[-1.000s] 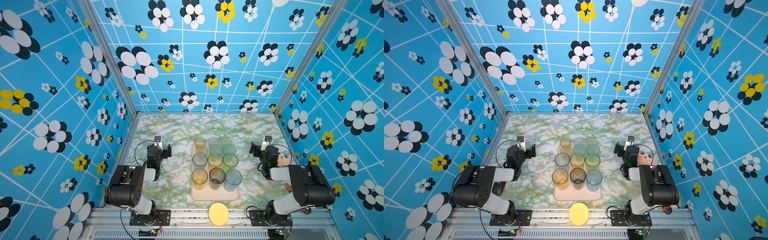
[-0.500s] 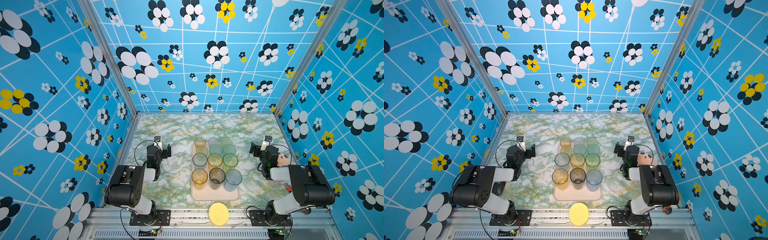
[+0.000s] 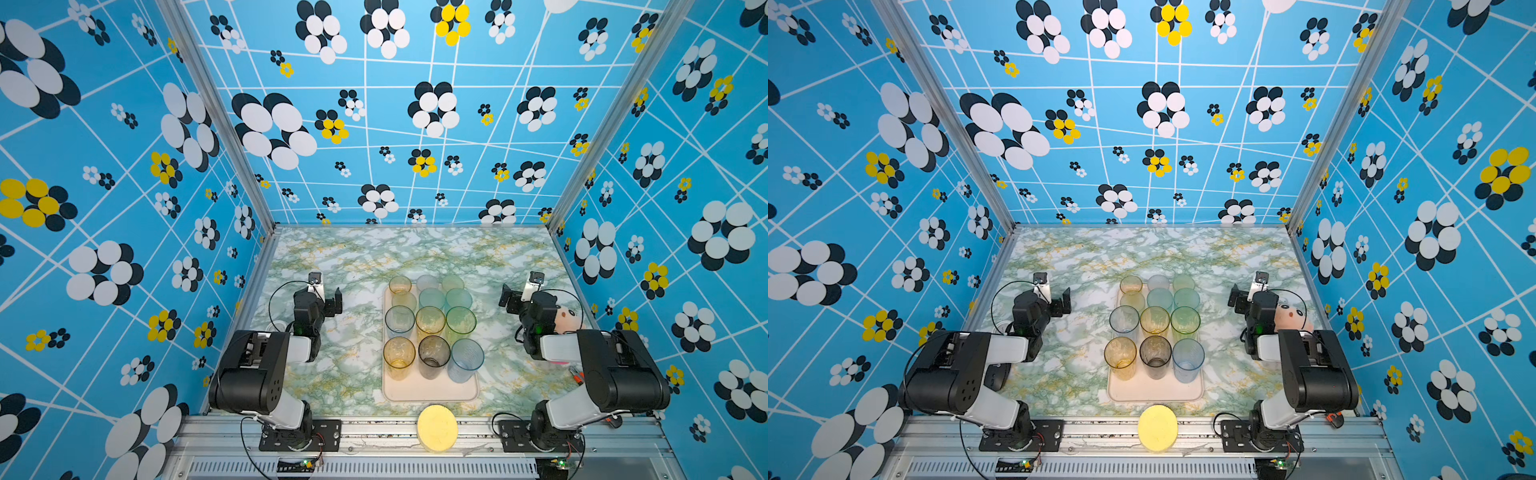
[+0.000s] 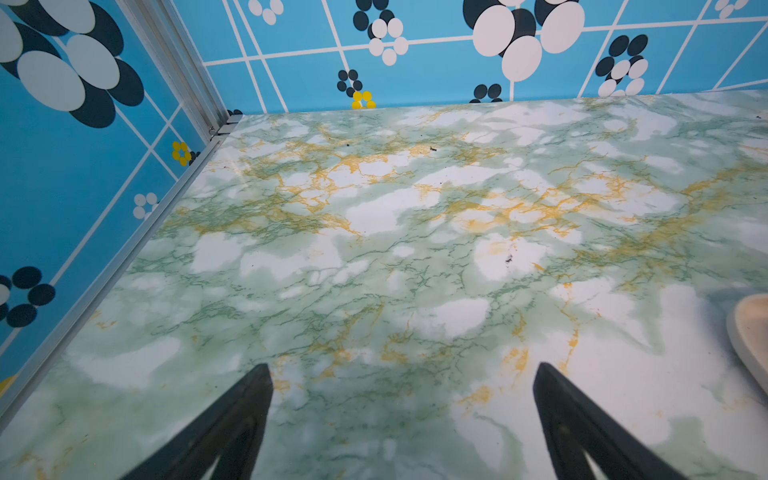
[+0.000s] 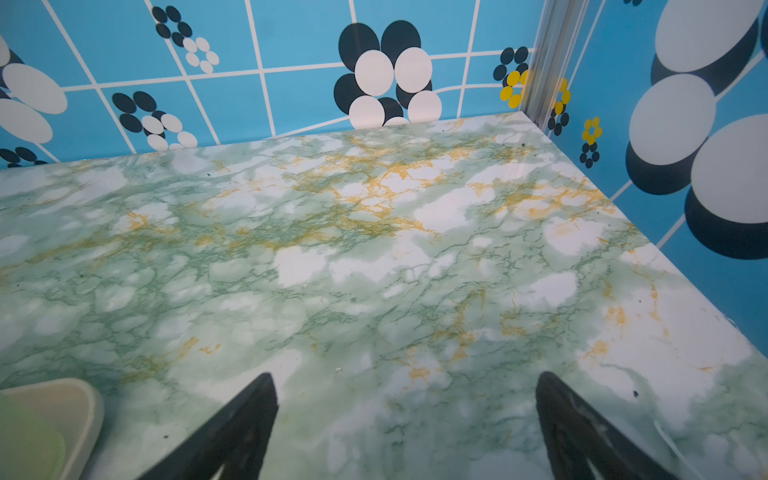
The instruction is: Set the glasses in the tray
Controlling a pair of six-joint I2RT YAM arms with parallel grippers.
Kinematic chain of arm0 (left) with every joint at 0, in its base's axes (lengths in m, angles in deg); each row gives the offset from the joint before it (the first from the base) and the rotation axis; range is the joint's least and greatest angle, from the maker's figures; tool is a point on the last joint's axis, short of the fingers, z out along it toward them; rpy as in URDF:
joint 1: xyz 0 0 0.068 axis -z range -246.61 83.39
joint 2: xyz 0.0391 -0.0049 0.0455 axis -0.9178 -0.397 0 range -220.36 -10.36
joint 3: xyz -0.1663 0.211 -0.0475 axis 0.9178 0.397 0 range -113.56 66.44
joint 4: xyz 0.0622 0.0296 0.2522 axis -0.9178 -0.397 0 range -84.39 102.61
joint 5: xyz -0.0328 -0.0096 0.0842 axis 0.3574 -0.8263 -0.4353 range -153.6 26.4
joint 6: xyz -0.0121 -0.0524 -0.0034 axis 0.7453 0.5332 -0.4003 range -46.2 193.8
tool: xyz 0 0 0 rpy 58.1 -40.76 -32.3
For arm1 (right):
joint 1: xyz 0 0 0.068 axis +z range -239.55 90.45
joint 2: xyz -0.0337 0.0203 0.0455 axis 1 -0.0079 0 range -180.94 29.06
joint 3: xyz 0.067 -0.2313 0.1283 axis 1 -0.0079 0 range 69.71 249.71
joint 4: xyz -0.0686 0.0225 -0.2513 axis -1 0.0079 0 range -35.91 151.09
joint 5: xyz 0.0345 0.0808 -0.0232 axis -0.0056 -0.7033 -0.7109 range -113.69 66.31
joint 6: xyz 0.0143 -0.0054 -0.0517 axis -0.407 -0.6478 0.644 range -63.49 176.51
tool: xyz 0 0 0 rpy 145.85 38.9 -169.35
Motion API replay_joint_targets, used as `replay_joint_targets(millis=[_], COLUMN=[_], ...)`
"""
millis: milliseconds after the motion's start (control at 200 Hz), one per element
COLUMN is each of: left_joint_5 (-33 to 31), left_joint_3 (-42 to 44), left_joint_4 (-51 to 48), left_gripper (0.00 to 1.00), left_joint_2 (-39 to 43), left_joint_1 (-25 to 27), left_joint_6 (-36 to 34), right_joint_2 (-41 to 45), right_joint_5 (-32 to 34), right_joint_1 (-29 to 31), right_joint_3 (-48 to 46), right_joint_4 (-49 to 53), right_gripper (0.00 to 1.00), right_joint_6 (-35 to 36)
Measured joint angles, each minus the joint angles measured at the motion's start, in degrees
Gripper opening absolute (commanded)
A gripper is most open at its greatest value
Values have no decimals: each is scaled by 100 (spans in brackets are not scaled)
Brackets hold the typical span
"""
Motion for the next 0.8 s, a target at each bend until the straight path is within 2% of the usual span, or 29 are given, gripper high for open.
replay_joint_targets(millis=[800], left_joint_5=[61], left_joint_3=[-4], left_joint_4=[-33], left_gripper=[99], left_joint_2=[0], left_joint_1=[-4], left_joint_6=[22], right_joint_2=[0], right_joint_5=[0], right_joint_1=[0], right_joint_3=[0], right_joint_4=[0], right_gripper=[99], right_joint_6=[0])
